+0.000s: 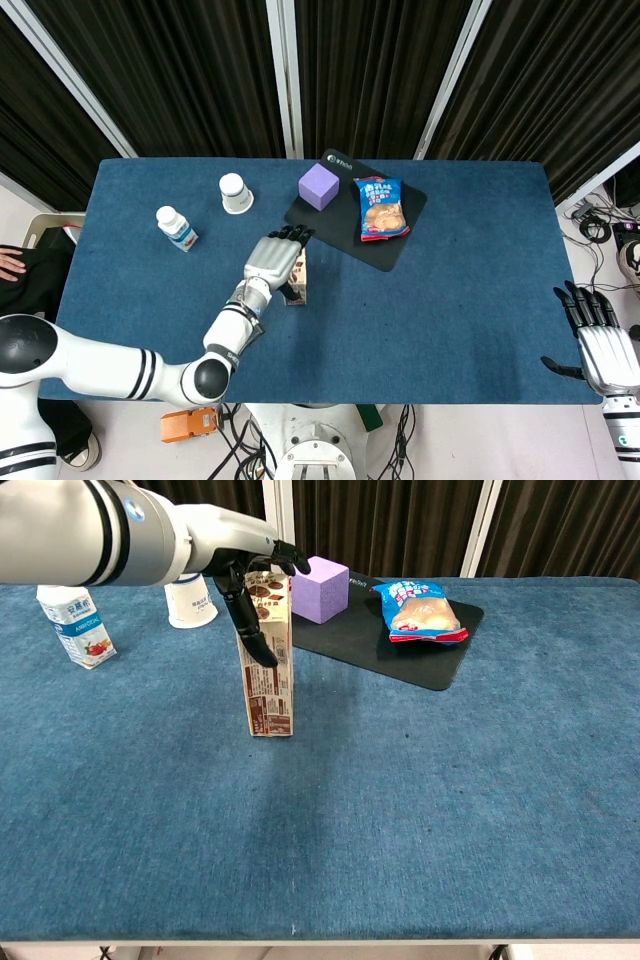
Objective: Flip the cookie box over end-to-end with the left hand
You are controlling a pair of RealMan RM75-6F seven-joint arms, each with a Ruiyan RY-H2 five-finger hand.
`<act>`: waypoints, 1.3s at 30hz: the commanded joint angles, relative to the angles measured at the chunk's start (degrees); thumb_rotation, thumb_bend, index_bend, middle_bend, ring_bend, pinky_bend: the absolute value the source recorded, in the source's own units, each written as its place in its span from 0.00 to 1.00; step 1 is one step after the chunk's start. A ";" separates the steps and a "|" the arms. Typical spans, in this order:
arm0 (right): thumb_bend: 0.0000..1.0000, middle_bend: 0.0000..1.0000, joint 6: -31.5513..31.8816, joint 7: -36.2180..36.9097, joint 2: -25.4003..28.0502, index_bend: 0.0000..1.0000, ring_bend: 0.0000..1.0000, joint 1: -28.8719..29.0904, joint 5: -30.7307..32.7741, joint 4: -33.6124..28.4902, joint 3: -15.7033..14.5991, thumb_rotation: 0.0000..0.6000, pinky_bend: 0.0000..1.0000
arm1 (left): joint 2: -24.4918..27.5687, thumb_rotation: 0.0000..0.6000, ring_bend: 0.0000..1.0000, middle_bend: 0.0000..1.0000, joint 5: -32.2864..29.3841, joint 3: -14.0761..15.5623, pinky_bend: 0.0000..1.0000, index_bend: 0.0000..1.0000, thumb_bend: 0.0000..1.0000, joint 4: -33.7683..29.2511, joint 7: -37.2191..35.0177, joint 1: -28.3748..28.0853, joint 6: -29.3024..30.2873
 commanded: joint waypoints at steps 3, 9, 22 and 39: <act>0.00 0.00 -0.16 -0.07 0.01 0.00 0.00 0.03 0.16 -0.06 0.02 1.00 0.00 | -0.88 1.00 0.14 0.16 -0.46 -0.32 0.25 0.19 0.08 1.29 -0.75 -0.03 0.72; 0.00 0.00 -0.31 -0.41 0.12 0.00 0.00 0.22 0.15 -0.45 0.09 1.00 0.00 | -0.64 1.00 0.29 0.33 2.06 0.19 0.35 0.34 0.13 1.34 -1.33 0.61 0.73; 0.00 0.00 -0.13 -0.71 0.41 0.00 0.00 0.15 0.33 -0.86 0.18 1.00 0.00 | 2.48 1.00 0.34 0.38 26.04 -3.66 0.39 0.36 0.16 2.83 -32.48 15.16 -9.63; 0.00 0.00 -0.64 -3.38 0.38 0.00 0.00 0.16 1.47 -2.50 0.40 1.00 0.00 | -20.26 1.00 0.31 0.37 69.49 3.65 0.36 0.36 0.14 37.37 -76.94 25.84 -3.76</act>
